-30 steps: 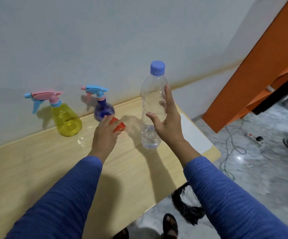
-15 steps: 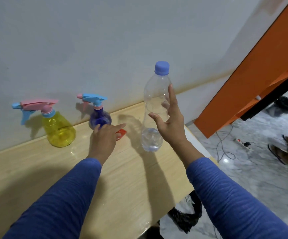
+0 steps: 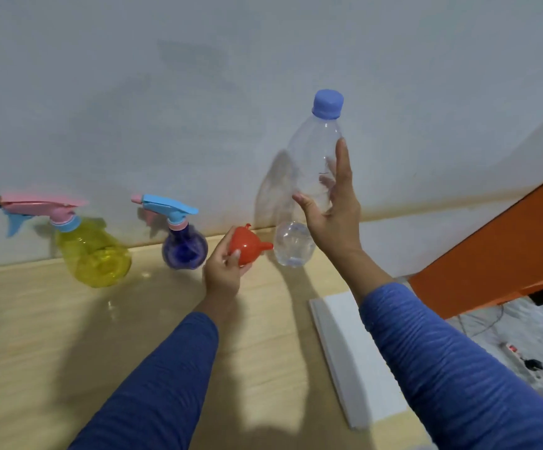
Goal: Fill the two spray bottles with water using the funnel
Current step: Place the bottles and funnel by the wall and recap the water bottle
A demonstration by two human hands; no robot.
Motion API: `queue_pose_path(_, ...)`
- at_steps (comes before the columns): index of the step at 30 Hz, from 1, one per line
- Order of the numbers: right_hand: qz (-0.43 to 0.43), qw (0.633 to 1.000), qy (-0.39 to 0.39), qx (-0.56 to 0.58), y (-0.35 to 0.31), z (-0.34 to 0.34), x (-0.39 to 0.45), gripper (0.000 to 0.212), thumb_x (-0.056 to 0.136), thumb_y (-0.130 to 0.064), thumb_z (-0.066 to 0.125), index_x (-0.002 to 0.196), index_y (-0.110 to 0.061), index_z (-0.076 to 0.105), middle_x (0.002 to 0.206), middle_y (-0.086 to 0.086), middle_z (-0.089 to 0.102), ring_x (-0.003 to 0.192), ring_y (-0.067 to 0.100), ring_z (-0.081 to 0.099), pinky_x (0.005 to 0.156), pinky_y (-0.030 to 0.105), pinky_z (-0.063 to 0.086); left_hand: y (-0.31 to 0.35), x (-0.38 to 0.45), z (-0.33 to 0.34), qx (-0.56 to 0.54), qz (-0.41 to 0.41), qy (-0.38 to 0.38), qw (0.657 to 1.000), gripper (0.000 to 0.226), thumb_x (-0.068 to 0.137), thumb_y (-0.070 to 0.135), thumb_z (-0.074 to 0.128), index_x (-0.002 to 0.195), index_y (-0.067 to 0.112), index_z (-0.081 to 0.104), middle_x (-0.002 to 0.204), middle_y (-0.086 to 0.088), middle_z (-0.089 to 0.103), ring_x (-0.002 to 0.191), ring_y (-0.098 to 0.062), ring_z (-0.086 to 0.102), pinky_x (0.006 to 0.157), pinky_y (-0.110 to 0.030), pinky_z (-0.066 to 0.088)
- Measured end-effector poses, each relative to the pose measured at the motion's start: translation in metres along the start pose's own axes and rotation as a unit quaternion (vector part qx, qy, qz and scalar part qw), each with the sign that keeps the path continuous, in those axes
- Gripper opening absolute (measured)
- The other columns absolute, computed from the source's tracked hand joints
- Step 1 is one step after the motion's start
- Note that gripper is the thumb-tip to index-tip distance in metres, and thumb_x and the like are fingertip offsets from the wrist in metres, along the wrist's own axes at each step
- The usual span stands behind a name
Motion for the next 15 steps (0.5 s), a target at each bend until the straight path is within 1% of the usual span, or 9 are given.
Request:
queue_pose_path(2,-0.001,1.000,-0.007,0.010,0.009,0.004,0.009,0.092,0.079,-0.016,0.072,0.139,-0.047,0.010,0.149,-0.001,0.038,0.114,0.014,0.053,0.099,0.025,0.043,-0.007,0.003,-0.002,-0.020,-0.007,0.037,0.999,0.045,0.094,0.008,0.050,0.138,0.018,0.045,0.128,0.000,0.048,0.114,-0.023,0.054,0.079,-0.032,0.058)
queue_pose_path(3,-0.002,1.000,-0.011,0.016,0.013,0.006,0.012,0.091,0.079,-0.015,0.072,0.138,-0.047,0.010,0.149,-0.001,0.037,0.116,0.014,0.053,0.100,0.025,0.043,-0.012,0.004,-0.004,-0.024,-0.020,0.054,0.998,0.048,0.092,0.011,0.052,0.138,0.020,0.044,0.124,0.001,0.049,0.107,-0.018,0.057,0.073,-0.026,0.058)
queue_pose_path(4,-0.001,1.000,-0.015,0.022,0.017,0.008,0.014,0.091,0.079,-0.015,0.072,0.138,-0.047,0.010,0.149,-0.001,0.037,0.116,0.014,0.053,0.100,0.026,0.043,-0.015,0.004,-0.005,-0.010,-0.032,0.065,0.997,0.050,0.091,0.012,0.053,0.139,0.021,0.042,0.124,0.001,0.049,0.102,-0.013,0.058,0.071,-0.022,0.058)
queue_pose_path(5,0.000,1.000,-0.017,0.026,0.021,0.010,0.016,0.092,0.079,-0.016,0.072,0.138,-0.048,0.009,0.149,-0.001,0.038,0.116,0.013,0.053,0.100,0.025,0.043,-0.019,0.004,-0.009,0.027,-0.041,0.078,0.996,0.054,0.089,0.016,0.054,0.141,0.022,0.040,0.126,-0.001,0.050,0.103,-0.013,0.058,0.074,-0.022,0.057)
queue_pose_path(6,0.001,0.999,-0.018,0.028,0.024,0.011,0.017,0.092,0.080,-0.016,0.072,0.138,-0.050,0.008,0.149,-0.001,0.038,0.116,0.010,0.053,0.099,0.025,0.042,-0.021,0.005,-0.012,0.100,-0.042,0.087,0.990,0.060,0.086,0.021,0.057,0.142,0.024,0.038,0.131,-0.002,0.050,0.108,-0.017,0.057,0.082,-0.027,0.055)
queue_pose_path(8,-0.003,0.999,-0.019,0.027,0.027,0.013,0.022,0.092,0.081,-0.018,0.071,0.137,-0.050,0.006,0.150,-0.001,0.036,0.119,0.006,0.050,0.099,0.024,0.041,-0.024,0.007,-0.015,0.239,-0.038,0.093,0.966,0.069,0.081,0.025,0.064,0.144,0.024,0.035,0.136,-0.005,0.049,0.119,-0.023,0.051,0.096,-0.035,0.044)
queue_pose_path(11,-0.008,0.999,-0.019,0.035,0.031,0.016,0.028,0.091,0.081,-0.020,0.071,0.138,-0.049,0.006,0.150,-0.002,0.035,0.118,-0.002,0.046,0.097,0.018,0.039,-0.018,0.010,-0.012,0.298,-0.011,0.111,0.948,0.071,0.077,0.026,0.070,0.141,0.017,0.040,0.132,-0.009,0.052,0.119,-0.027,0.049,0.101,-0.037,0.037)
queue_pose_path(13,-0.006,0.999,-0.022,0.047,0.033,0.019,0.028,0.091,0.081,-0.019,0.071,0.138,-0.048,0.007,0.147,-0.007,0.036,0.120,0.004,0.048,0.096,0.014,0.037,-0.015,0.010,-0.008,0.313,-0.001,0.122,0.942,0.069,0.076,0.021,0.073,0.139,0.015,0.044,0.130,-0.011,0.049,0.119,-0.026,0.046,0.104,-0.031,0.032)
queue_pose_path(15,-0.011,0.998,-0.026,0.059,0.033,0.023,0.027,0.091,0.080,-0.018,0.072,0.138,-0.048,0.009,0.140,-0.015,0.036,0.124,0.008,0.048,0.098,0.009,0.036,-0.015,0.007,-0.004,0.328,-0.007,0.131,0.935,0.066,0.077,0.015,0.072,0.138,0.011,0.045,0.131,-0.013,0.040,0.120,-0.026,0.040,0.100,-0.021,0.023)
Point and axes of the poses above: each hand's wrist, its own x-axis towards the middle knuckle, its own z-axis out of the palm, y = z × x, the point moved 10 cm from there along x, towards the middle knuckle
